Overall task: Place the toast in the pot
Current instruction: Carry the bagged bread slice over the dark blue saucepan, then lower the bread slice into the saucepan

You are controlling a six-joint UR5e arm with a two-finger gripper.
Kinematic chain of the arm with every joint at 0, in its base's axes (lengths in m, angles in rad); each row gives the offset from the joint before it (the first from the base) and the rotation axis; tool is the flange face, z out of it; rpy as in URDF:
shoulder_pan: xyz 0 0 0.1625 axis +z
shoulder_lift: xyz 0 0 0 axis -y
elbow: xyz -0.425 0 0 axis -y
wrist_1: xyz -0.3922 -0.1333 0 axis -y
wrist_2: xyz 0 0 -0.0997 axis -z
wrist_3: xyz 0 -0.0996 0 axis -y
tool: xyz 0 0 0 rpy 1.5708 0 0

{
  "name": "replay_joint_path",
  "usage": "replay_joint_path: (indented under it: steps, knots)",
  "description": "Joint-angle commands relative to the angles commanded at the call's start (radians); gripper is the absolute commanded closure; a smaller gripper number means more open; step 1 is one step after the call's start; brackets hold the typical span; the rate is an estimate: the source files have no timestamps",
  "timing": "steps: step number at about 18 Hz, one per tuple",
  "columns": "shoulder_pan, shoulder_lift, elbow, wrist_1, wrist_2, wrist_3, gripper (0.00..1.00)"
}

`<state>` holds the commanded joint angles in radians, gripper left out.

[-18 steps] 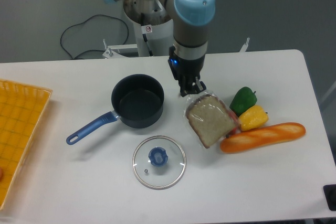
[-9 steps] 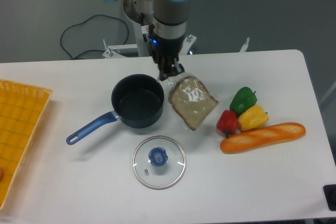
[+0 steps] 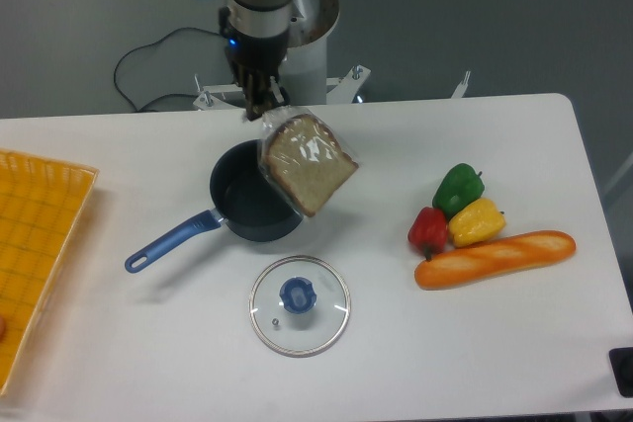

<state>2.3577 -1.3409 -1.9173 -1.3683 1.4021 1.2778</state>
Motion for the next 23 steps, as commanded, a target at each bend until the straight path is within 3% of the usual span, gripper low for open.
replay_joint_path:
  steps: [4, 10, 23]
  knots:
    - [-0.02, 0.046, -0.045, 0.003, -0.005, -0.02, 1.0]
    - [-0.063, 0.032, -0.06, 0.02, -0.008, -0.071, 1.0]
    - [-0.091, 0.019, -0.126, 0.136, -0.014, -0.101, 1.0]
